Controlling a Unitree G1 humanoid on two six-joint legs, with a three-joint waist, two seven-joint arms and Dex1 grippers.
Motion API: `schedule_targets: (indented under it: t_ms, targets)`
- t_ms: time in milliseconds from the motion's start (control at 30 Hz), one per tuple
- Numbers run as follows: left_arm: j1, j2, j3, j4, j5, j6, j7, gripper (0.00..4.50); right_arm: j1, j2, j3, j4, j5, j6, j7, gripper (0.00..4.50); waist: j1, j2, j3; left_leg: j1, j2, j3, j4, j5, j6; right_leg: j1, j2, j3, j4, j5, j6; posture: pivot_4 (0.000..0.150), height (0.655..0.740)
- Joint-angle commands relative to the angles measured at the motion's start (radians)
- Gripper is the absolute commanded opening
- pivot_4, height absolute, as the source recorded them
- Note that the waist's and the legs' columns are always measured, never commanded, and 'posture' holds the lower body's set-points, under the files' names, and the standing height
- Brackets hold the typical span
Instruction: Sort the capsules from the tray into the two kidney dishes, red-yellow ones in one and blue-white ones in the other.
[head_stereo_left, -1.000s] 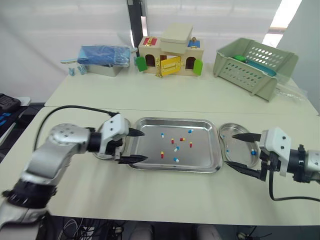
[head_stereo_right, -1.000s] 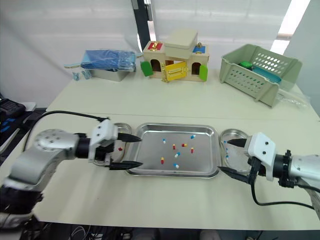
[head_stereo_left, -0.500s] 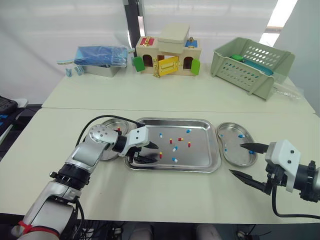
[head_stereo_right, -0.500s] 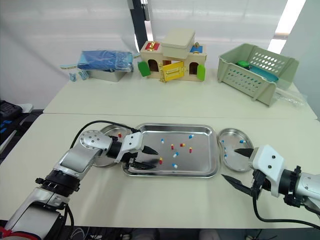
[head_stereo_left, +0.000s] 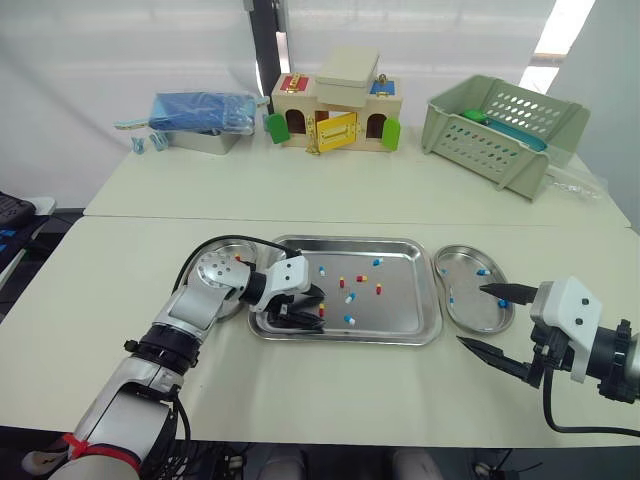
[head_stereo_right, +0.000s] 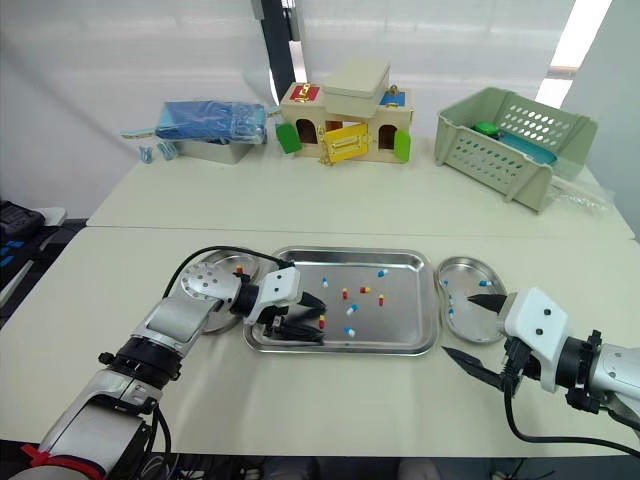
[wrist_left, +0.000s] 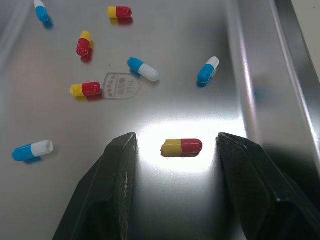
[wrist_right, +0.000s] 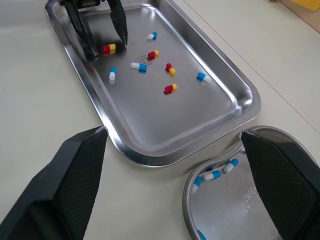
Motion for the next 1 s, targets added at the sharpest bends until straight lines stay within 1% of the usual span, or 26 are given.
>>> schedule_targets:
  t_ms: [33,67,133,167,233,433,633,700,767,800,1000]
  targets:
    - [-0.010,-0.005,0.001,0.004,0.011,-0.001,0.001,2.66,0.001,-0.007,-0.021,-0.020,0.007,-0.009,-0.002,4.50,0.000,0.000,0.000,0.000,0.000,0.000,0.000,0.000,0.000,0.000,0.000,0.000,0.000,0.000,0.000,0.150,0.7400]
    - [-0.009,-0.005,0.001,0.003,0.012,0.001,0.001,2.66,0.005,-0.006,-0.024,-0.022,0.009,-0.009,0.000,4.50,0.000,0.000,0.000,0.000,0.000,0.000,0.000,0.000,0.000,0.000,0.000,0.000,0.000,0.000,0.000,0.150,0.7400]
    - [-0.003,-0.004,-0.002,-0.006,0.013,0.007,-0.004,2.29,0.017,-0.005,-0.033,-0.027,0.010,-0.009,0.004,4.50,0.000,0.000,0.000,0.000,0.000,0.000,0.000,0.000,0.000,0.000,0.000,0.000,0.000,0.000,0.000,0.150,0.7400]
    - [0.000,-0.003,-0.002,-0.011,0.012,0.009,-0.006,2.07,0.022,-0.005,-0.039,-0.029,0.013,-0.009,0.006,4.50,0.000,0.000,0.000,0.000,0.000,0.000,0.000,0.000,0.000,0.000,0.000,0.000,0.000,0.000,0.000,0.150,0.7400]
    - [0.007,0.002,-0.003,-0.023,0.010,0.016,-0.012,1.51,0.030,-0.006,-0.056,-0.037,0.026,0.000,0.010,4.50,0.000,0.000,0.000,0.000,0.000,0.000,0.000,0.000,0.000,0.000,0.000,0.000,0.000,0.000,0.000,0.150,0.7400]
    - [0.025,0.008,0.002,-0.041,0.011,0.025,-0.008,1.51,0.075,-0.006,-0.085,-0.057,0.039,0.001,0.018,4.50,0.000,0.000,0.000,0.000,0.000,0.000,0.000,0.000,0.000,0.001,0.000,0.000,0.000,0.000,0.000,0.150,0.7400]
    - [0.044,0.008,-0.001,-0.054,0.018,0.029,0.003,1.51,0.061,-0.011,-0.075,-0.052,0.038,0.001,0.008,4.50,0.000,0.000,0.000,0.001,0.000,0.000,0.000,0.000,0.000,0.002,0.000,0.000,0.000,0.000,0.000,0.150,0.7400]
    - [0.048,0.009,0.000,-0.059,0.018,0.035,0.005,1.17,0.056,-0.014,-0.073,-0.047,0.037,-0.001,0.011,4.50,0.000,0.000,0.000,0.001,0.000,0.000,0.000,0.000,0.000,0.002,0.000,0.000,0.000,0.000,0.000,0.150,0.7400]
    - [0.051,0.009,0.001,-0.065,0.017,0.040,0.006,0.65,0.051,-0.016,-0.071,-0.043,0.036,-0.003,0.012,4.50,0.000,0.000,0.000,0.001,0.000,0.000,0.000,0.000,0.000,0.002,0.000,0.000,0.000,0.000,0.000,0.150,0.7400]
    - [0.053,0.009,0.002,-0.067,0.018,0.041,0.012,0.51,0.048,-0.017,-0.069,-0.041,0.035,-0.004,0.013,4.50,0.000,0.000,0.000,0.002,0.000,0.000,0.000,0.000,0.000,0.002,0.000,0.000,0.000,0.000,0.000,0.150,0.7400]
    - [0.056,0.005,0.024,-0.094,-0.001,0.059,0.027,0.47,0.032,-0.021,-0.057,-0.032,0.031,-0.004,0.016,4.50,0.000,0.000,0.000,0.002,0.000,0.000,0.000,0.000,0.000,0.003,0.000,0.000,0.000,0.000,0.000,0.150,0.7400]
